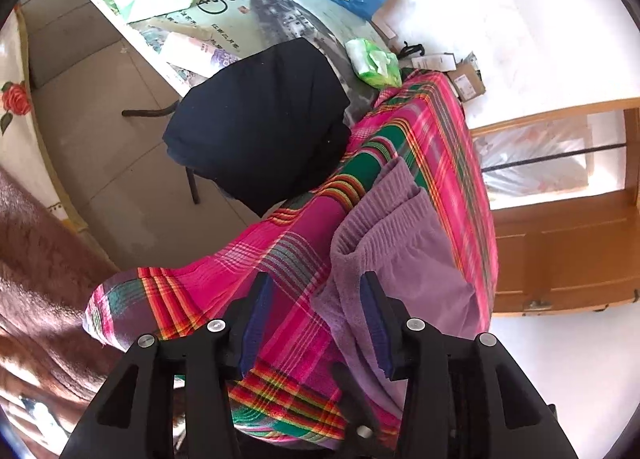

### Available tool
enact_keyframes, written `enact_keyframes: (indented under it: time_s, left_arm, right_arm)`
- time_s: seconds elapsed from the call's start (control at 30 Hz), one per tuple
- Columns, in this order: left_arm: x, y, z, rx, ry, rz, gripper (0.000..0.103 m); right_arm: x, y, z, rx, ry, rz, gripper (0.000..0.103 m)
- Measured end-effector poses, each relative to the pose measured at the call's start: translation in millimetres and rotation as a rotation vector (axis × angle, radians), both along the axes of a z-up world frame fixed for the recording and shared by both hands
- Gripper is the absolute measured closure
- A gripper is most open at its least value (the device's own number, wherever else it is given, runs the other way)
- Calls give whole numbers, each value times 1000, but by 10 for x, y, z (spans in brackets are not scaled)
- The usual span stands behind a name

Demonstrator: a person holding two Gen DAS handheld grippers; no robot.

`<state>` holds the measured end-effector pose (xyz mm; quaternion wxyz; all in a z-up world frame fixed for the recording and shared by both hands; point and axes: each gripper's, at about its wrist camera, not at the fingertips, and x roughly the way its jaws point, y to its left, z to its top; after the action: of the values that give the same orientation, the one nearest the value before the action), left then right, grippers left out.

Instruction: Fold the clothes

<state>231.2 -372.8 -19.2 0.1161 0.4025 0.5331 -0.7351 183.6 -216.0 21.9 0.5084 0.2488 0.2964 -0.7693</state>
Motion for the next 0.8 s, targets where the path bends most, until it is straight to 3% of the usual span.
enact_keyframes:
  time_s: [0.27,0.33,0.37,0.47,0.8]
  left_arm:
    - [50,-15,-40,47,22,2,55]
    - [55,-30,-50,61,31,5,55]
    - [53,-35,-51,66,35,8,55]
    - [41,-47,-55,78,46,16,55]
    - [-88,-93,-83,248,144,62,48]
  right_arm:
    - [25,-258,-121,94,60,-44,58]
    - [31,-260,-121,93,59,-44,65]
    - [34,-259,-123,92,56,-44,76]
    - [33,-214,-77,53,39,-51,92]
    - [-202,143,235,-144,-72,-126,97]
